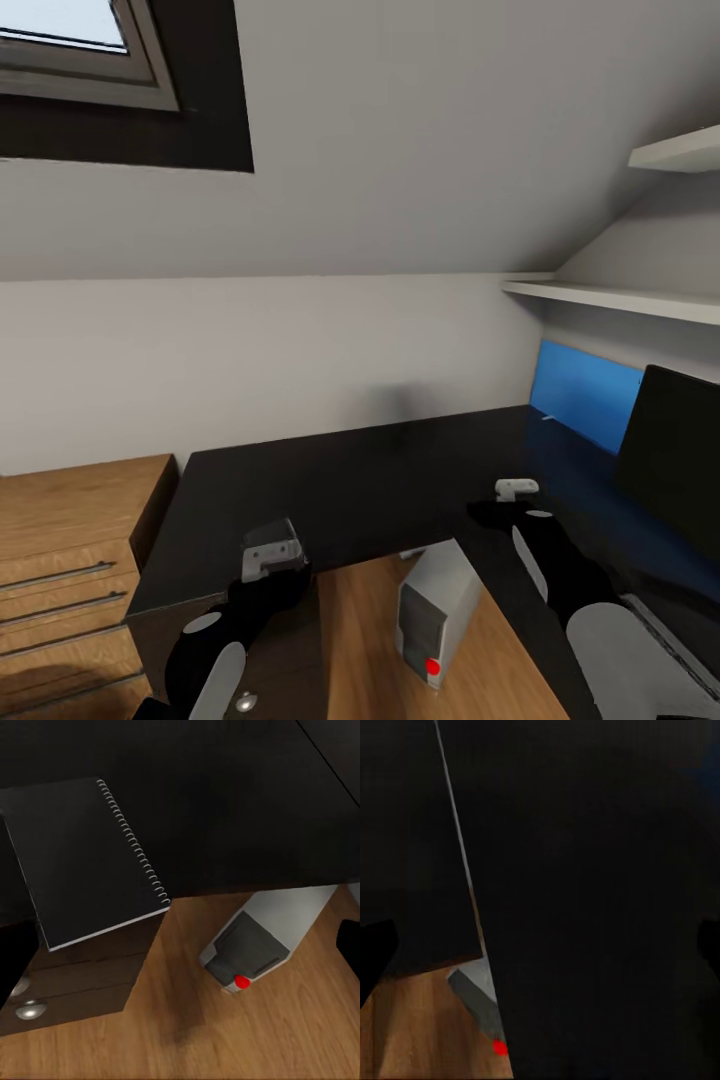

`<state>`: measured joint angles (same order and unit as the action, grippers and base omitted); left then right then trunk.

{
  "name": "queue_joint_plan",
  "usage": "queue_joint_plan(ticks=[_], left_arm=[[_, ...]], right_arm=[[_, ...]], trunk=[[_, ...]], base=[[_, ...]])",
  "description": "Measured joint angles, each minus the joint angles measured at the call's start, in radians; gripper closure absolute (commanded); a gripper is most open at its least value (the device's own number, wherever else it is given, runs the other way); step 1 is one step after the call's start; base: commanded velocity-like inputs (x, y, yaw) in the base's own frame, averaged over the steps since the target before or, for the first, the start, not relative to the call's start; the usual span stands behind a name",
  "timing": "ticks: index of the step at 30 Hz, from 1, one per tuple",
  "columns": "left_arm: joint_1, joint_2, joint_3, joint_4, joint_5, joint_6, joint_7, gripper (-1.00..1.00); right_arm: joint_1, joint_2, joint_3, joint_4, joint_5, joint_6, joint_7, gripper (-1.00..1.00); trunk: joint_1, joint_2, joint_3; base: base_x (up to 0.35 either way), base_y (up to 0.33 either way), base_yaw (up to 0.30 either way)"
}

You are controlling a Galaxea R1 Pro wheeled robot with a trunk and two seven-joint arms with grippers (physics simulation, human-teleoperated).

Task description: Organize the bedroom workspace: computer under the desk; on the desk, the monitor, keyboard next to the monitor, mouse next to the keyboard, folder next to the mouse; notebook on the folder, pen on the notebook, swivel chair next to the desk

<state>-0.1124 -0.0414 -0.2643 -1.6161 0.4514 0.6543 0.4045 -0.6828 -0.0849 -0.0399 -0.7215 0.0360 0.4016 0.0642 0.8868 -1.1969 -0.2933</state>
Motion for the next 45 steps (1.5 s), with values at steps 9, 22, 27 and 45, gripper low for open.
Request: queue_joint_plan(ticks=[9, 22, 27, 45], left_arm=[[0.0, -0.001, -0.002, 0.005, 0.0, 0.0, 0.0, -1.0], [0.0, -0.001, -0.002, 0.006, -0.001, 0.0, 0.0, -1.0], [0.0, -0.001, -0.003, 0.006, -0.002, 0.0, 0.0, -1.0], [0.0, -0.003, -0.003, 0.006, -0.002, -0.001, 0.0, -1.0]], right_arm=[[0.002, 0.044, 0.004, -0.004, 0.004, 0.002, -0.021, -1.0], [0.003, 0.072, 0.007, -0.005, 0.005, 0.002, -0.089, -1.0], [0.003, 0.073, 0.034, -0.005, 0.004, 0.001, -0.092, -1.0], [0.005, 0.099, 0.055, -0.005, 0.008, 0.0, -0.091, -1.0]], trunk=[[0.0, 0.0, 0.0], [0.0, 0.0, 0.0], [0.0, 0.0, 0.0], [0.0, 0.0, -0.001]], base=[[0.0, 0.0, 0.276], [0.0, 0.0, 0.279], [0.0, 0.0, 0.279], [0.0, 0.0, 0.272]])
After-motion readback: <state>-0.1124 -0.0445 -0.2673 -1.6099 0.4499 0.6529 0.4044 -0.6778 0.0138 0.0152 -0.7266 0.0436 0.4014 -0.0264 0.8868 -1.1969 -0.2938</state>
